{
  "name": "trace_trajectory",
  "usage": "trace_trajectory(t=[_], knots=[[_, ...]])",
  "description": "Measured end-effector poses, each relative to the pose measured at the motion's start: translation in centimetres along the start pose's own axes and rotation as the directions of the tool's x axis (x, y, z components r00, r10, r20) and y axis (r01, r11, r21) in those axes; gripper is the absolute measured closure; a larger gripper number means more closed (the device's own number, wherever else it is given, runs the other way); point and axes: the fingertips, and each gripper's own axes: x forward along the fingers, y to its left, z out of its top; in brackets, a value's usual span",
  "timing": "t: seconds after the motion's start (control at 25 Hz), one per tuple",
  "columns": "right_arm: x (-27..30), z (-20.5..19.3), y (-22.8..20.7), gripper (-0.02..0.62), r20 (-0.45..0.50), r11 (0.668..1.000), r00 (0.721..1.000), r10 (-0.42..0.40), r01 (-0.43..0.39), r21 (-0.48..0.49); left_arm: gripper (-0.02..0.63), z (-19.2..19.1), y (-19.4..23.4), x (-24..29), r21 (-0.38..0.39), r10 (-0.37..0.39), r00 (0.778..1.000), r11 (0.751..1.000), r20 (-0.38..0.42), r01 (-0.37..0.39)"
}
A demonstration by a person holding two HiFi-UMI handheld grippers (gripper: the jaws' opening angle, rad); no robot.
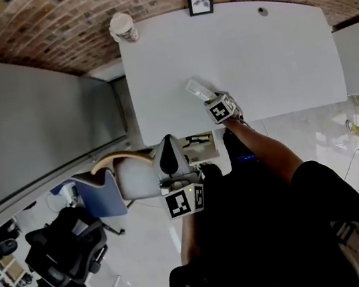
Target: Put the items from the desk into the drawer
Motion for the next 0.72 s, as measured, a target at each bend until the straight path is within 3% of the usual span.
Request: trace_trajectory(t=[0.12, 0.32, 0.6, 0.72], knots=[[0.0, -0.1, -0.2, 0.373, -0.001, 0.999, 0.999, 0.032, -0.032, 0.005, 0.591, -0.2, -0.2, -0.4, -0.002, 0.004, 1.0, 1.0, 0.001, -0.004], [0.0, -1.4, 2.3, 0.374, -0.028, 0.971, 0.979, 0.204, -0.199, 0.133, 0.591, -0.2, -0.8, -0.7, -0.002, 0.004, 1.0, 1.0, 0.003, -0.004], [-1.0, -0.7, 2.6, 0.376, 0.014, 0.969, 0.975, 0.222, -0.222, 0.11, 0.591, 0.0, -1.0, -1.0, 0.0, 0.01, 1.0, 1.0, 0.011, -0.01], [-1.6, -0.3, 1.9, 0.376, 0.028, 0.978, 0.982, 0.189, -0.191, 0.081, 0.591, 0.2, -1.0, -1.4, 0.001, 0.012, 1.0, 1.0, 0.018, -0.012]])
